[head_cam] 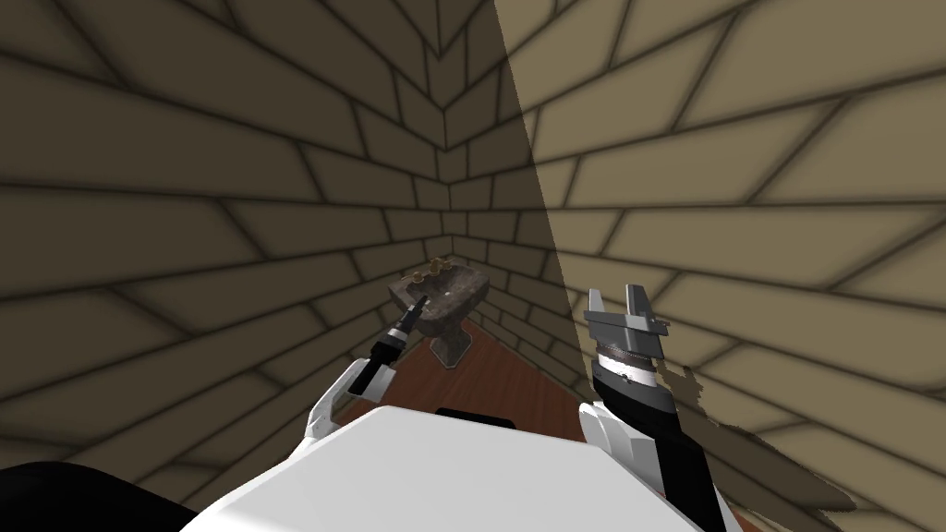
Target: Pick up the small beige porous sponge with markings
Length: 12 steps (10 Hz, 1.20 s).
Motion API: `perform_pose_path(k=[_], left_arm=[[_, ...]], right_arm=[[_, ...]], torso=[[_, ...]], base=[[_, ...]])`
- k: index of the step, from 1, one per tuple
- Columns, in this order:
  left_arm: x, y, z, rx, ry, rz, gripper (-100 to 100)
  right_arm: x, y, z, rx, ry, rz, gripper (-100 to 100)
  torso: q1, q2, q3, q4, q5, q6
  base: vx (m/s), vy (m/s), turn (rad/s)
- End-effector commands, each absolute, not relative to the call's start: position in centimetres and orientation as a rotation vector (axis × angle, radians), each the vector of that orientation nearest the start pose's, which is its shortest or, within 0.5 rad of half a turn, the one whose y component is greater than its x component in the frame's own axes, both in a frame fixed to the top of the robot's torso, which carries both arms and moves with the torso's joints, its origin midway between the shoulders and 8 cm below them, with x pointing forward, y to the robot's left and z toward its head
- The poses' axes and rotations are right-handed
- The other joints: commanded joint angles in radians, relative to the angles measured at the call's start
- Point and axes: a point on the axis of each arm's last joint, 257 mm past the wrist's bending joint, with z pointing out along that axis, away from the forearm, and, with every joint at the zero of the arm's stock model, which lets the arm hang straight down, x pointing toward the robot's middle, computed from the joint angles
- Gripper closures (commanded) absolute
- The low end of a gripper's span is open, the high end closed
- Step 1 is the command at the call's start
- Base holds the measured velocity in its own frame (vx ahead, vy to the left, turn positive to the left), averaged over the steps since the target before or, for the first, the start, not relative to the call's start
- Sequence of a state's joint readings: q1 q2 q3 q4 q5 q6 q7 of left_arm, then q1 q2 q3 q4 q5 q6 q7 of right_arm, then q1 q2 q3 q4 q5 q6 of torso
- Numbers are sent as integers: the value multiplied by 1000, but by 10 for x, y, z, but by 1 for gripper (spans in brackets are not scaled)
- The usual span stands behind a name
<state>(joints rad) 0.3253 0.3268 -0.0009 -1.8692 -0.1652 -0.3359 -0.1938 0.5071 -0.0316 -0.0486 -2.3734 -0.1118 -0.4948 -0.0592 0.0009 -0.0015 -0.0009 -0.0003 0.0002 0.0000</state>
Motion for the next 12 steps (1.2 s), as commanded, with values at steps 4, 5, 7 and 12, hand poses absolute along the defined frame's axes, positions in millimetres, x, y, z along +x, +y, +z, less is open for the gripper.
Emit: perform_pose_path(k=[4,5,7,12], left_arm=[[452,304,-187,-443,1416,-736,-100],[455,310,-195,-435,1445,-708,-100],[459,322,-210,-417,1500,-651,-100],[465,346,-235,-389,1588,-544,-100]], right_arm=[[320,-299,64,646,498,1402,0],[320,-299,64,646,498,1402,0],[320,-299,64,646,498,1402,0],[320,-299,64,646,498,1402,0]], torso=[[0,0,0,0,0,0],[0,0,0,0,0,0],[0,0,0,0,0,0],[0,0,0,0,0,0]], base=[[13,14,-79],[11,10,-76],[14,11,-75],[9,10,-63]])
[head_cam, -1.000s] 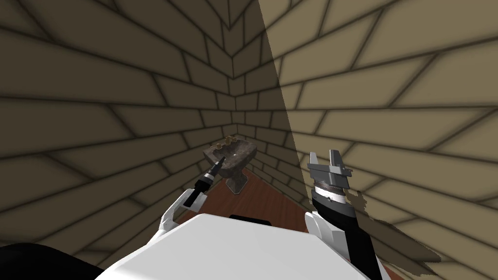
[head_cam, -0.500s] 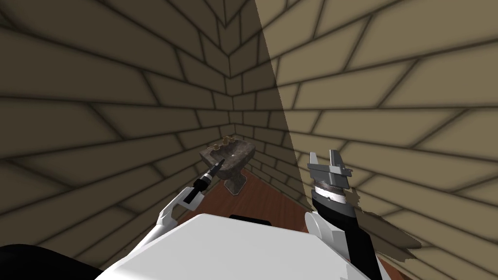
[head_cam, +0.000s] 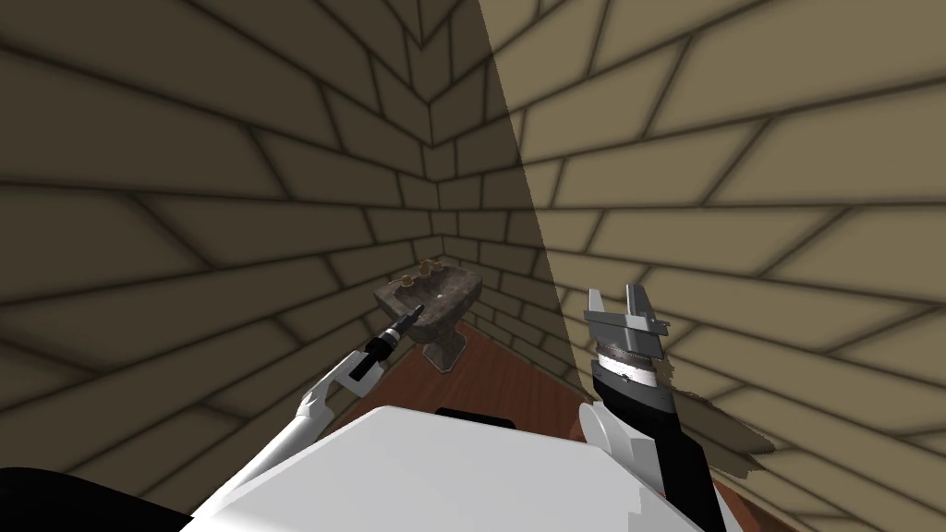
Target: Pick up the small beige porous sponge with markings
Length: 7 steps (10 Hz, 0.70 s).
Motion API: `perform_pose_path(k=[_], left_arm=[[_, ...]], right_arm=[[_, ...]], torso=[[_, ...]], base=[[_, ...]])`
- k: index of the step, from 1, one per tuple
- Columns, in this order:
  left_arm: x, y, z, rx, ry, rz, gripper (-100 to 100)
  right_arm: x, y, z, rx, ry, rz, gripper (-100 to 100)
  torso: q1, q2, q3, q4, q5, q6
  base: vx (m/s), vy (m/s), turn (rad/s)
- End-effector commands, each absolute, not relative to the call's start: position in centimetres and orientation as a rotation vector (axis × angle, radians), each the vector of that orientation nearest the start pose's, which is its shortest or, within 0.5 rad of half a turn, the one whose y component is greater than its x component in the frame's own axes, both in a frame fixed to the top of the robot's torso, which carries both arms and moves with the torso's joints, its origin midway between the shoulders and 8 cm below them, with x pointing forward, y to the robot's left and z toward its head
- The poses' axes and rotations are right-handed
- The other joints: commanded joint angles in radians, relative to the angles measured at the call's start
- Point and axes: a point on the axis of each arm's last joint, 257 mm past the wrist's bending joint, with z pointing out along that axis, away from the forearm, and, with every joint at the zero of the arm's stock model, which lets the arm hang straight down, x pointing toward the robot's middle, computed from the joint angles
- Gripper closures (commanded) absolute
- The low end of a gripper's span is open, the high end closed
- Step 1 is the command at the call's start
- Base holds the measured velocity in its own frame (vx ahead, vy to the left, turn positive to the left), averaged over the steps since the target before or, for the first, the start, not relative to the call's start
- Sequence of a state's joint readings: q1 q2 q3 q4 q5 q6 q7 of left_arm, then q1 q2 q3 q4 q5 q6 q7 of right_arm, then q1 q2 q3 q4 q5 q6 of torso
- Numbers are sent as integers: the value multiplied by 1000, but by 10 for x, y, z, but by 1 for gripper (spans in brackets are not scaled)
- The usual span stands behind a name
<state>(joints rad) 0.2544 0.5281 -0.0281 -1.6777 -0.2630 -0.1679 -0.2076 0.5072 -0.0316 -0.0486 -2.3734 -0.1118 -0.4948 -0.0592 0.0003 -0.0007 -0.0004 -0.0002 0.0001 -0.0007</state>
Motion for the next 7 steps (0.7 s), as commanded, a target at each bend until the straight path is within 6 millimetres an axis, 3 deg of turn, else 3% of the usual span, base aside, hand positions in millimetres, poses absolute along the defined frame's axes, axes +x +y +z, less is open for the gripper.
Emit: perform_pose_path(k=[1,2,3,6,7], left_arm=[[465,348,-236,-391,1592,-540,0],[469,372,-236,-409,1586,-518,-100],[468,373,-238,-411,1588,-516,-100],[472,411,-238,-445,1578,-481,-100],[472,411,-238,-445,1578,-481,-100]], right_arm=[[320,-299,64,646,498,1402,0],[320,-299,64,646,498,1402,0],[320,-299,64,646,498,1402,0],[320,-299,64,646,498,1402,0],[320,-299,64,646,498,1402,0]], torso=[[0,0,0,0,0,0],[0,0,0,0,0,0],[-3,2,1,0,-1,1],[-4,3,2,1,-1,0],[-4,3,2,1,-1,0]], base=[[0,0,0],[-30,-38,-180],[-41,-50,-133],[-41,-53,-146],[-27,-34,-32]])
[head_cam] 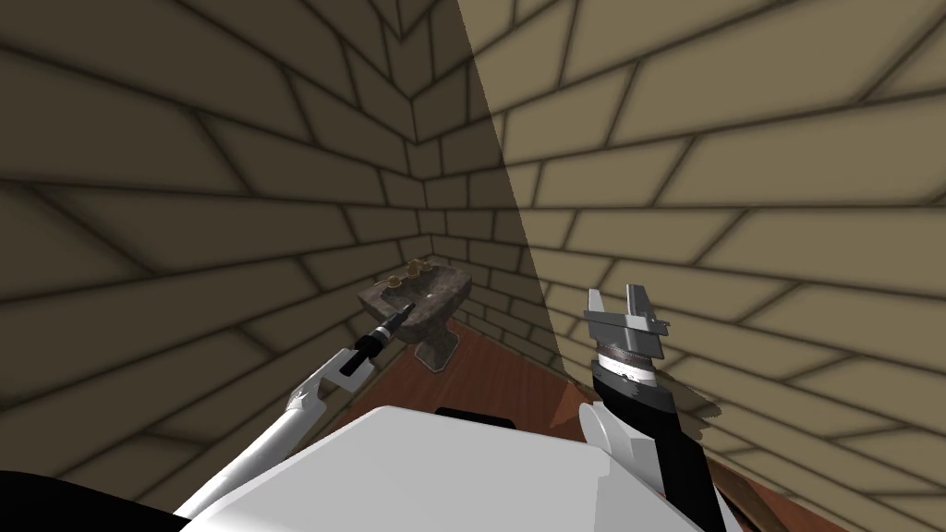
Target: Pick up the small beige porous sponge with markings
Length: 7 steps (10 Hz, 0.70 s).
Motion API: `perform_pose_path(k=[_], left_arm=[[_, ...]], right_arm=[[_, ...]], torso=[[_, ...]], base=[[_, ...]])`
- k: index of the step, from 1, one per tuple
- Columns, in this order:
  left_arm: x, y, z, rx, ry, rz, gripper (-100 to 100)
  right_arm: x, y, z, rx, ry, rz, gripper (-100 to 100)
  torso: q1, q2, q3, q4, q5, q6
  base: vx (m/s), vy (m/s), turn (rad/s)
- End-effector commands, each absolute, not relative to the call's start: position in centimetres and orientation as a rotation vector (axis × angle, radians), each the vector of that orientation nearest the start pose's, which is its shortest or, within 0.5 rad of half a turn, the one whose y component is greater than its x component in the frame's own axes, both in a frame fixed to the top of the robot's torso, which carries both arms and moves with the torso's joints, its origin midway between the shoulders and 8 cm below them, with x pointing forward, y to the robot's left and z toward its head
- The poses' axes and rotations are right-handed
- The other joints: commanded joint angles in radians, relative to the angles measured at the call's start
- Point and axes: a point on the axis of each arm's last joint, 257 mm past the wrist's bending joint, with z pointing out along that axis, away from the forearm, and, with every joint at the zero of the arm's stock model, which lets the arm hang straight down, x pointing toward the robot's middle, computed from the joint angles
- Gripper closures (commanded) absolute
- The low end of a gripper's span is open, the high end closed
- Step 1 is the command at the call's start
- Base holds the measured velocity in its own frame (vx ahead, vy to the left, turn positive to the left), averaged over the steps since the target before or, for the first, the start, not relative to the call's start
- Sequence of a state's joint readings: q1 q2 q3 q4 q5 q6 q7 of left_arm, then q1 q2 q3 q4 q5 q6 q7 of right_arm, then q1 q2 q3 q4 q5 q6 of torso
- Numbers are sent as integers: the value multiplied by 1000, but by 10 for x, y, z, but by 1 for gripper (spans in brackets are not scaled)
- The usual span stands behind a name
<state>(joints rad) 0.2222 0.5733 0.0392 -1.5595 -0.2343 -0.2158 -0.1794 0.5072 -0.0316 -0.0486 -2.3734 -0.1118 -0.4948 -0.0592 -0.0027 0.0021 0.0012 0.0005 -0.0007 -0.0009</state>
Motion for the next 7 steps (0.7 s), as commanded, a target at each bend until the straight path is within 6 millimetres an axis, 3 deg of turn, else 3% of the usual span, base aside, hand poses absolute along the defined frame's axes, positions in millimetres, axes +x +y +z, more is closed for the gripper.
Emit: perform_pose_path(k=[1,4,7], left_arm=[[472,424,-238,-456,1574,-470,-100],[473,463,-233,-492,1554,-436,-100],[473,477,-232,-506,1547,-425,-100]], right_arm=[[320,-299,64,646,498,1402,0],[320,-299,64,646,498,1402,0],[320,-299,64,646,498,1402,0]], torso=[[0,0,0,0,0,0],[-1,0,0,0,0,1],[0,0,0,0,0,0]], base=[[-17,-36,-99],[-38,-56,-151],[-20,-34,-63]])
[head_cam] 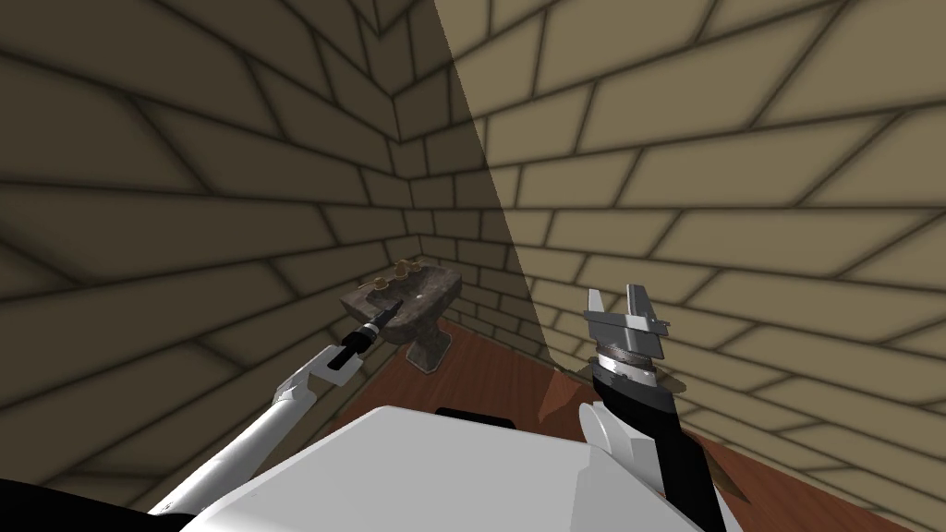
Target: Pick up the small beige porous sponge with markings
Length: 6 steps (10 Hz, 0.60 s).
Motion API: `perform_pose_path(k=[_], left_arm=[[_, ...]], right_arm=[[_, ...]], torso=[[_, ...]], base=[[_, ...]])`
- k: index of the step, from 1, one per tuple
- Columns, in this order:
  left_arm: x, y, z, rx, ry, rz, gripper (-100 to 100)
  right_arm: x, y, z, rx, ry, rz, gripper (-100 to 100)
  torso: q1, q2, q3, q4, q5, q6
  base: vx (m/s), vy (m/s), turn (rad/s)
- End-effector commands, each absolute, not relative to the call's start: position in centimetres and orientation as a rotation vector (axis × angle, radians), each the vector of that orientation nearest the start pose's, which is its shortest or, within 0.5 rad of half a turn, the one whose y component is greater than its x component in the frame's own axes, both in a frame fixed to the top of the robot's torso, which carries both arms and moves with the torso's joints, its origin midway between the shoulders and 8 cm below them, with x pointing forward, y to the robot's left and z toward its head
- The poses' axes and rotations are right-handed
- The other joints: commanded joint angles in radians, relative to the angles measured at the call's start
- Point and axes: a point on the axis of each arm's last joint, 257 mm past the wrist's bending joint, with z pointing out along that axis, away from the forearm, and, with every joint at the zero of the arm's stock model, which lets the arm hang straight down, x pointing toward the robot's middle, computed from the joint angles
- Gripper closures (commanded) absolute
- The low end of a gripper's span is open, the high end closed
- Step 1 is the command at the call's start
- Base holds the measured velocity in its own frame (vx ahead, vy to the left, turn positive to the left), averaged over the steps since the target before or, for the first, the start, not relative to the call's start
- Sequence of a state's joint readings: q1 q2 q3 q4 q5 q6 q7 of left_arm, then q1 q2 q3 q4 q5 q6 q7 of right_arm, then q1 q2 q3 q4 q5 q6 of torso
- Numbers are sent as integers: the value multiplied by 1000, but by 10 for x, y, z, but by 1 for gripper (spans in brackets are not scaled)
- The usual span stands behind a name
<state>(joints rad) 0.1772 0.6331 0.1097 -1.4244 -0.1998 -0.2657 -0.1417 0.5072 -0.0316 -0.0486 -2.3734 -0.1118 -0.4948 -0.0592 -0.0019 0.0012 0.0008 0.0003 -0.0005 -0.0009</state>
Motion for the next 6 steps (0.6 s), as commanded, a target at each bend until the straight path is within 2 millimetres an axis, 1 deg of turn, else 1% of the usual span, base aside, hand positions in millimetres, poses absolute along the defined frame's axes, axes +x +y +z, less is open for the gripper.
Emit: perform_pose_path(k=[1,2,6], left_arm=[[474,473,-231,-504,1548,-426,-100],[474,474,-231,-504,1548,-426,100],[474,473,-230,-504,1547,-428,100]], right_arm=[[320,-299,64,646,498,1402,0],[320,-299,64,646,498,1402,0],[320,-299,64,646,498,1402,0]], torso=[[0,0,0,0,0,0],[1,-1,0,0,0,0],[2,-1,-1,-1,0,0]], base=[[-3,-9,-2],[0,0,0],[0,0,0]])
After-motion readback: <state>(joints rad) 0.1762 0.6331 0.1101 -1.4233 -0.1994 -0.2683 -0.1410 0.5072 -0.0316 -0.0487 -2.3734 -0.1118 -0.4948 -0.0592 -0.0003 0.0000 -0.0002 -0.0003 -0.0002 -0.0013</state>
